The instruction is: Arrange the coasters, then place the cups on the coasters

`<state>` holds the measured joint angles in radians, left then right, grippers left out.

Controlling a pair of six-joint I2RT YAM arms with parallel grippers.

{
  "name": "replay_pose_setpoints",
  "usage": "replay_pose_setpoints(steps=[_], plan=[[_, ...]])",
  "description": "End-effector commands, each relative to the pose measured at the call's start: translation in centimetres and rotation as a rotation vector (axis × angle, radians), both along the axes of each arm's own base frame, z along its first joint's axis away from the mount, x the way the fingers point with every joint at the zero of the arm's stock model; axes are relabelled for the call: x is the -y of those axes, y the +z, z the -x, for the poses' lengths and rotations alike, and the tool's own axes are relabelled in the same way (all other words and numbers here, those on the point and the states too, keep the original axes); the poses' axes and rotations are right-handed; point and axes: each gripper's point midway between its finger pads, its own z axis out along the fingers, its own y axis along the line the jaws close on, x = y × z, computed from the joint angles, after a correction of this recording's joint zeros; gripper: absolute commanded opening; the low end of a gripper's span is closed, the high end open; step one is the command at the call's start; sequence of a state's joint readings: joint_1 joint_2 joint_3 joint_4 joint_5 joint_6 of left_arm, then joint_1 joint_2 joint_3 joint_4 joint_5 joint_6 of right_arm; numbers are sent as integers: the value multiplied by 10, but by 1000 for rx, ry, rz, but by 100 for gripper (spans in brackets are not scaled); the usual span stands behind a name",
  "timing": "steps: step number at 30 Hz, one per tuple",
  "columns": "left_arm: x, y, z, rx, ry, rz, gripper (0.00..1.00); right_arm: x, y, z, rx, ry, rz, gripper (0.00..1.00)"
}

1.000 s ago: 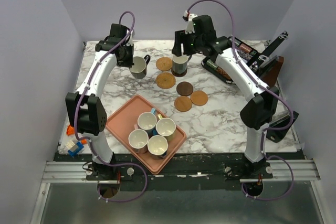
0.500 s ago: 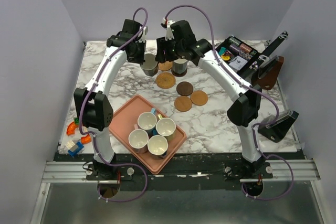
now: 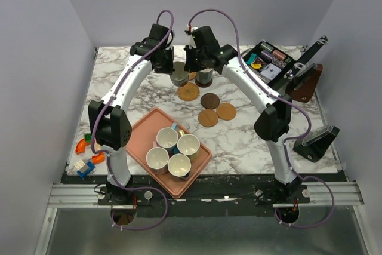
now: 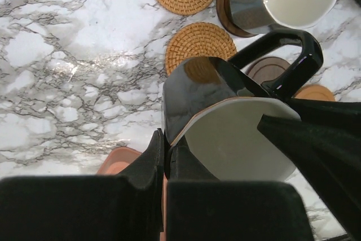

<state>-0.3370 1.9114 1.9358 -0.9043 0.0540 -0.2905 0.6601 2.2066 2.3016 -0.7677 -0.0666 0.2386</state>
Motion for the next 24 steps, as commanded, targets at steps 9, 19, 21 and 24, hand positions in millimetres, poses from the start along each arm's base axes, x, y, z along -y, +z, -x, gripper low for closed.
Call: replay_pose_setpoints(steps=[9, 19, 21, 24], plan=[[14, 45, 2, 144, 163, 158, 64, 8, 53, -15, 113, -143, -95, 1], [16, 16, 15, 70, 210, 176, 61, 17, 77, -24, 195, -216, -126, 1], [18, 14, 13, 71, 211, 180, 53, 16, 76, -23, 198, -210, -128, 1], [18, 12, 7, 75, 221, 174, 32, 14, 78, -18, 200, -191, -134, 1]])
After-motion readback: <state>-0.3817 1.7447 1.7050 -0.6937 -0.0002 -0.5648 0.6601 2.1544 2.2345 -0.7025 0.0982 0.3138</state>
